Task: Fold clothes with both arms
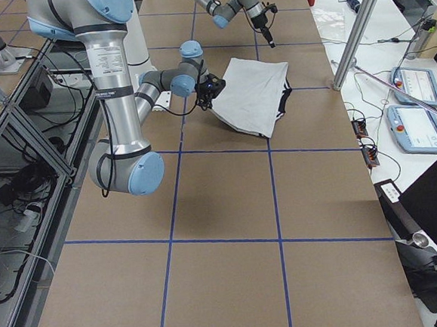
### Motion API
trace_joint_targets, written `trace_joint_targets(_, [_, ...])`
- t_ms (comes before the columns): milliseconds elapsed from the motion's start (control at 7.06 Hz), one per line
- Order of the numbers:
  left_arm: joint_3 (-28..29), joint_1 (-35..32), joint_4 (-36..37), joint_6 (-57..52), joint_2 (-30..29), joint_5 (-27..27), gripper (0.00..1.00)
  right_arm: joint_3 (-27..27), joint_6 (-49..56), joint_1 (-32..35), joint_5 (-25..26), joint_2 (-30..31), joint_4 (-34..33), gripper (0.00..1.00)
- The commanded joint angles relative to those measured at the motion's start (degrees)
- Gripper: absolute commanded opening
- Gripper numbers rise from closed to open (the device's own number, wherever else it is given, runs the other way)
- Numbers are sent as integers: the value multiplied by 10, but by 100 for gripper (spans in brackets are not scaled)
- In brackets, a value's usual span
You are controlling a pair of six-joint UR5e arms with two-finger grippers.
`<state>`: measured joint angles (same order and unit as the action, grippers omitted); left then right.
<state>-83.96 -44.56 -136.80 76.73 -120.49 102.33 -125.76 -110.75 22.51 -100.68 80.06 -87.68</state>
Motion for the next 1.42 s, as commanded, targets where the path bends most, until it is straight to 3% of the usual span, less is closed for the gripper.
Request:
trace_joint_targets(0, [-135,17,4,64,51,85,77,-82,-83,-129,4,3,-125,0])
trace_joint_targets(142, [-173,35,5,105,53,119,85,-90,-94,-188,12,4,-147,0])
trace_joint_targets(283, [-183,43,6,120,61,119,100,-132,-86,-213,6,15,-178,0])
trace_joint_targets(425, [-208,49,6,152,88,124,100,-158,-87,-242,7,29,-192,96])
trace_joint_targets(567, [-216,49,4,193,103,150,100,-163,-86,-247,7,28,-192,100])
trace_joint_targets(708, [-217,76,6,228,117,138,100,-185,-86,-224,4,27,-192,100])
trace_joint_targets(850, [-218,135,12,272,139,79,100,-182,-85,-172,9,15,-190,100])
trace_joint_targets(992, [-219,183,55,277,139,22,100,-155,-65,-73,8,-55,-186,100])
trace_joint_targets(1133, [-219,203,109,277,134,23,99,-105,-1,-1,5,-93,-184,100])
trace_joint_targets(1275, [-218,215,140,278,135,20,98,-73,35,30,7,-95,-182,100])
